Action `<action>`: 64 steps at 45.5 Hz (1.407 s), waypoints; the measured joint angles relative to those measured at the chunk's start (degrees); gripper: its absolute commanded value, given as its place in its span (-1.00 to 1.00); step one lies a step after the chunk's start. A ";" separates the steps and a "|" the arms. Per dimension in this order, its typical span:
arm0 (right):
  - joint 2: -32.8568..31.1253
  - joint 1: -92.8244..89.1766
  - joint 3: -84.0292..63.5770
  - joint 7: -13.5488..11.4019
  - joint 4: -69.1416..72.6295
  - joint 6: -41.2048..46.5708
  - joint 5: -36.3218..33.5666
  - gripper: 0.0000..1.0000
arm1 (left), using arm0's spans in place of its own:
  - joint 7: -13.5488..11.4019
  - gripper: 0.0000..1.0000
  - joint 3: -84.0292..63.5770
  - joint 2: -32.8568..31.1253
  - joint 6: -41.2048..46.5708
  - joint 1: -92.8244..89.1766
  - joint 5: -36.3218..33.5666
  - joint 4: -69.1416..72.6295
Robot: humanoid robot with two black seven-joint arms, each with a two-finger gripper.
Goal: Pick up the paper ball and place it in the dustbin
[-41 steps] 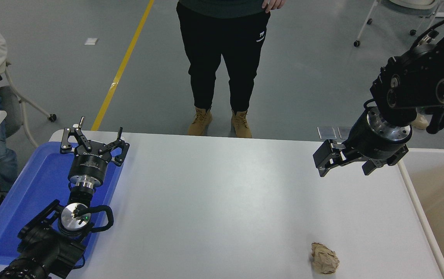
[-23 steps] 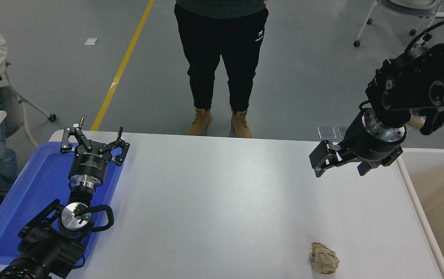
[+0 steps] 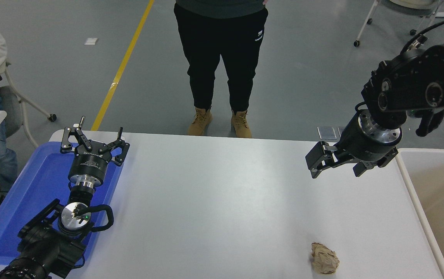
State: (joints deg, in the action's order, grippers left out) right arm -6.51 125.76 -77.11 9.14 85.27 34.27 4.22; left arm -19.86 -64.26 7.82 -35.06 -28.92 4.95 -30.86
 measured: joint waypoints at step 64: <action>-8.30 -27.65 3.38 0.08 0.23 -19.70 7.21 1.00 | -0.01 1.00 -0.01 0.00 -0.18 0.00 -0.02 -0.04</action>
State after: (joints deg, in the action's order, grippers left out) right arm -14.81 98.11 -73.73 9.23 85.51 14.57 11.43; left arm -19.87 -64.27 7.82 -35.24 -28.91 4.94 -30.90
